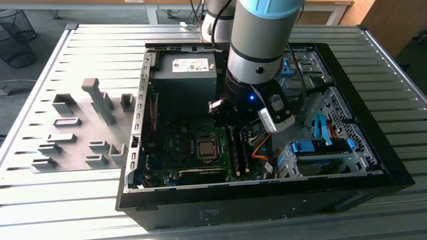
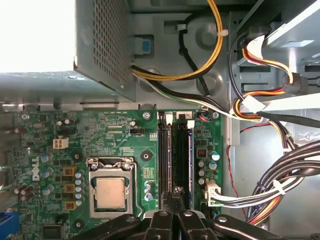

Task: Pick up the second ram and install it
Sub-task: 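Press down the second ram until it locks into place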

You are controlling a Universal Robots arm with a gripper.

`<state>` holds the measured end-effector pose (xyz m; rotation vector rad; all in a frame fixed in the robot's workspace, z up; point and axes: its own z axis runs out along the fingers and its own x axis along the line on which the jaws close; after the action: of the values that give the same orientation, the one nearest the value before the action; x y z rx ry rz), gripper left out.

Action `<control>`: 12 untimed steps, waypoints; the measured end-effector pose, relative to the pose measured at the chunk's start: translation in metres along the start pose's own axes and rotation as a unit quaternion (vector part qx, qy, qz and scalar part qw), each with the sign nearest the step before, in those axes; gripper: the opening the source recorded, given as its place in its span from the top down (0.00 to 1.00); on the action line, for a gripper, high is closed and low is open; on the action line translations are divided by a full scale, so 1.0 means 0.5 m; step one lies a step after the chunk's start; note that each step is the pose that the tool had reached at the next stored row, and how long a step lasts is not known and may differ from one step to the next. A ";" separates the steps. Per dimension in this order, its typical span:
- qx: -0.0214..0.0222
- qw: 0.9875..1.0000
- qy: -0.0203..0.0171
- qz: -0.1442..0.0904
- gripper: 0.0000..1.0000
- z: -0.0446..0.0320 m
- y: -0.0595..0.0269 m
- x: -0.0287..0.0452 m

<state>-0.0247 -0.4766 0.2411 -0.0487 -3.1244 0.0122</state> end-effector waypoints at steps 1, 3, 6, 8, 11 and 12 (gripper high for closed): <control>0.000 1.000 0.000 0.000 0.90 0.001 0.000 0.000; 0.000 1.000 0.000 0.000 0.90 0.007 0.000 -0.001; 0.000 1.000 0.000 0.000 0.90 0.018 0.000 -0.002; 0.000 1.000 0.000 0.000 0.90 0.024 0.000 -0.002; 0.000 1.000 0.000 0.000 0.90 0.028 0.000 -0.002; 0.000 1.000 0.000 0.000 0.90 0.030 0.000 -0.002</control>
<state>-0.0240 -0.4766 0.2262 -0.0487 -3.1244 0.0122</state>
